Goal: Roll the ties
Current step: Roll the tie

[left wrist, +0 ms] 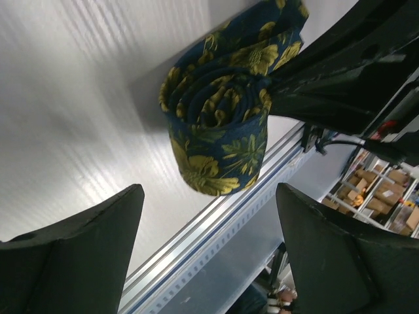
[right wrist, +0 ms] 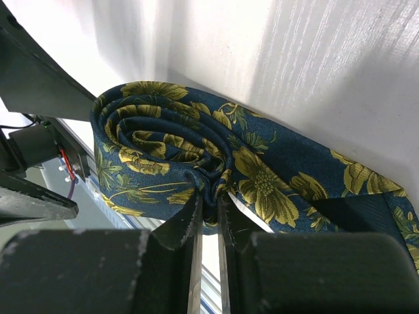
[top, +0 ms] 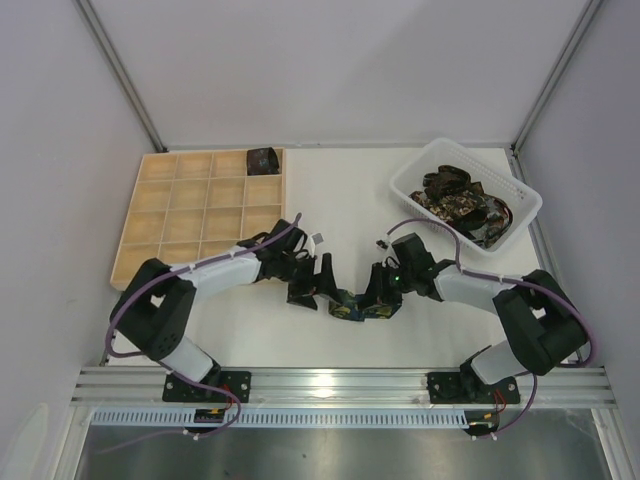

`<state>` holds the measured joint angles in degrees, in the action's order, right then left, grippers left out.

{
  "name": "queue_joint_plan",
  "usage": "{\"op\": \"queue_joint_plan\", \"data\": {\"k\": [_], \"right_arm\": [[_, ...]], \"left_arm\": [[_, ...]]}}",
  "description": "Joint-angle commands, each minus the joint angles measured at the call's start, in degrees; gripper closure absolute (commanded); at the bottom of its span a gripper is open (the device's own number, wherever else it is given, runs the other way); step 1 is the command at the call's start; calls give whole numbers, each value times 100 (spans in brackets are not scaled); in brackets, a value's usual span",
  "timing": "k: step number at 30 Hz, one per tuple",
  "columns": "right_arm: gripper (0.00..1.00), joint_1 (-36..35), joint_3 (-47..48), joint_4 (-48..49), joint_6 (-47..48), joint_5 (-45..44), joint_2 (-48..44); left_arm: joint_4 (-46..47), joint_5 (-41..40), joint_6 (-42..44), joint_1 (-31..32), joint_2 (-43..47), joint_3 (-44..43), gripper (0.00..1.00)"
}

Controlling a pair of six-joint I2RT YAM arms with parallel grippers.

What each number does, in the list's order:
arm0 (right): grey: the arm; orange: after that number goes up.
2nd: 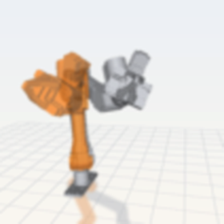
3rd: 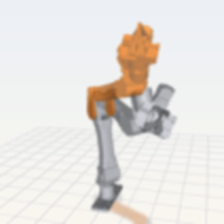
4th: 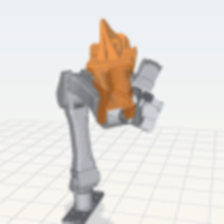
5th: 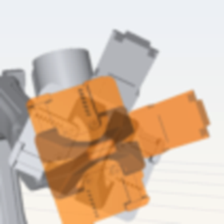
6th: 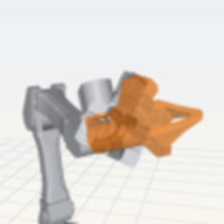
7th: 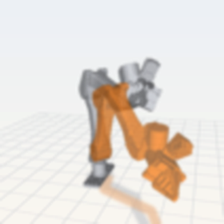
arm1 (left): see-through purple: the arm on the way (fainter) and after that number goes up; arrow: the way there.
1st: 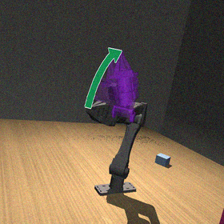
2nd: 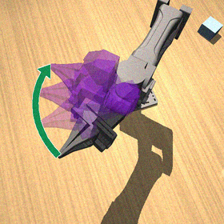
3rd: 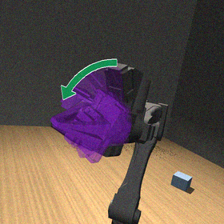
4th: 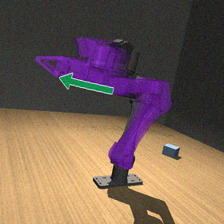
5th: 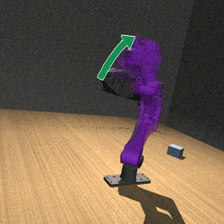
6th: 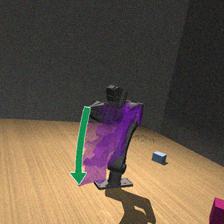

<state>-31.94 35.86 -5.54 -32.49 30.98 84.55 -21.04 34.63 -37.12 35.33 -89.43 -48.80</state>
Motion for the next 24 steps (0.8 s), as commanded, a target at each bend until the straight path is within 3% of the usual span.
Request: {"op": "queue_joint_plan", "data": {"k": [1, 24], "right_arm": [[100, 101, -175, -70, 322, -145, 158], [100, 373, -457, 264, 454, 66, 457]], "left_arm": [[398, -62, -435, 44, -101, -279, 12], [1093, -44, -1033, 466, -866, -464, 12]]}}
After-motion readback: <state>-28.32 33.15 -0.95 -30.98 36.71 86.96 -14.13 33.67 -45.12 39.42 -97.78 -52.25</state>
